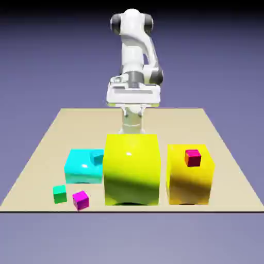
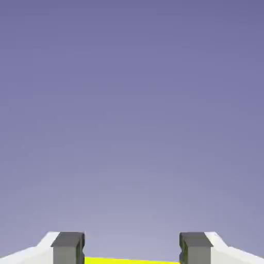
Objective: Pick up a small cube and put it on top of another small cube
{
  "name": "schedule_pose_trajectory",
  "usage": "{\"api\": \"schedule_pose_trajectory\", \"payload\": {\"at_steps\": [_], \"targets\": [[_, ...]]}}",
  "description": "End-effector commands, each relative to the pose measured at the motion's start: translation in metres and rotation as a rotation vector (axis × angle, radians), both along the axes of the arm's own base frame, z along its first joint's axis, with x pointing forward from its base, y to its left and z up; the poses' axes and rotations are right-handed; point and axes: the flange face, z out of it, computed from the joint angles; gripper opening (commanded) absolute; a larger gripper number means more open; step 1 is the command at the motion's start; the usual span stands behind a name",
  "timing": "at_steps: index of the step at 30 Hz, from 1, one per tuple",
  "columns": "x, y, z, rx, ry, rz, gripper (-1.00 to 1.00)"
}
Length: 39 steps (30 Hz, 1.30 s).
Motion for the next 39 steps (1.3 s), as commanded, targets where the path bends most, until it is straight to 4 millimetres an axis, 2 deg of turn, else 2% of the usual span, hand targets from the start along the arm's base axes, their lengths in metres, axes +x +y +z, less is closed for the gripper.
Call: {"api": "schedule_pose_trajectory", "payload": {"at_steps": [1, 10, 19, 28, 35, 37, 39], "targets": [[0.010, -0.008, -0.004, 0.024, 0.039, -0.028, 0.00], [0.082, -0.083, -0.061, 0.227, 0.380, -0.279, 0.00], [0.127, -0.160, -0.135, 0.404, 0.687, -0.520, 0.00], [0.148, -0.227, -0.214, 0.545, 0.954, -0.733, 0.00], [0.153, -0.268, -0.274, 0.623, 1.142, -0.869, 0.00], [0.153, -0.269, -0.277, 0.625, 1.149, -0.874, 0.00], [0.145, -0.255, -0.321, 0.626, 1.149, -0.872, 0.00]]}}
